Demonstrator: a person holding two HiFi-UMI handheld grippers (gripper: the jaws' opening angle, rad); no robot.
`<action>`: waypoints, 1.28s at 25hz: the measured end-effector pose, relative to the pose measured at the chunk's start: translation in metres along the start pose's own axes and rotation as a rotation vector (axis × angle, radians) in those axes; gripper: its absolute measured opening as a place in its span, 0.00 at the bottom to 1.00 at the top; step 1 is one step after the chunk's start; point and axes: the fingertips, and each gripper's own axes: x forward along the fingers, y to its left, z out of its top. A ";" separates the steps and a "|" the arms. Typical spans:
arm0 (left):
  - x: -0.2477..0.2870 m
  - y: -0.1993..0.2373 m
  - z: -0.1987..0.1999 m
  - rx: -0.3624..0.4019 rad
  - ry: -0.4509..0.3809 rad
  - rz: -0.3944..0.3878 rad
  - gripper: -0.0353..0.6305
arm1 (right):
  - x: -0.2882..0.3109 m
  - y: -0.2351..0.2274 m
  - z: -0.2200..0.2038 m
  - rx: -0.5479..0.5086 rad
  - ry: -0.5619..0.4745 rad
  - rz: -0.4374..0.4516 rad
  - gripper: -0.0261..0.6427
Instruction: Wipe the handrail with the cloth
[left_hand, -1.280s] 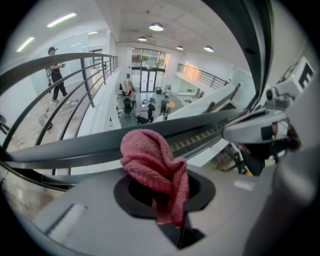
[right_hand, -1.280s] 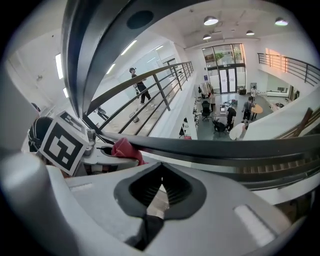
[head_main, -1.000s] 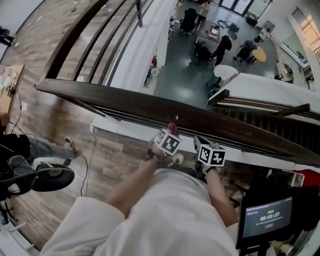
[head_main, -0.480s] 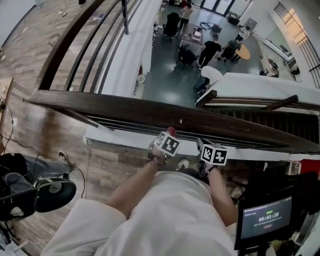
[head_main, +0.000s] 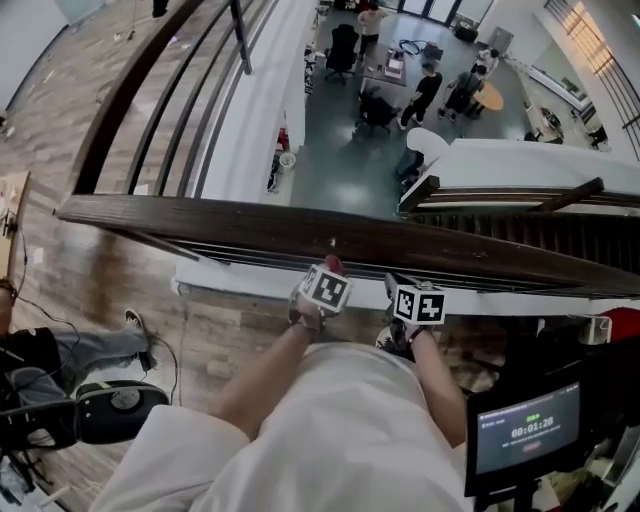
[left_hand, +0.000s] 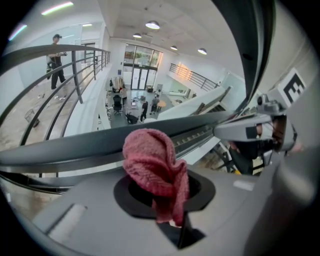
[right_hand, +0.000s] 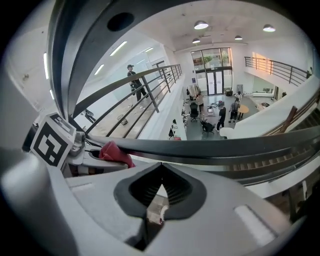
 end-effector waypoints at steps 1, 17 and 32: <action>0.001 0.000 -0.001 -0.010 0.002 0.006 0.18 | 0.001 -0.002 -0.001 0.000 0.005 0.004 0.04; 0.005 -0.040 0.021 -0.116 0.047 0.112 0.18 | -0.029 -0.045 0.005 -0.077 0.051 0.097 0.04; 0.029 -0.064 0.017 -0.135 0.035 0.146 0.18 | -0.030 -0.087 -0.011 -0.066 0.039 0.114 0.04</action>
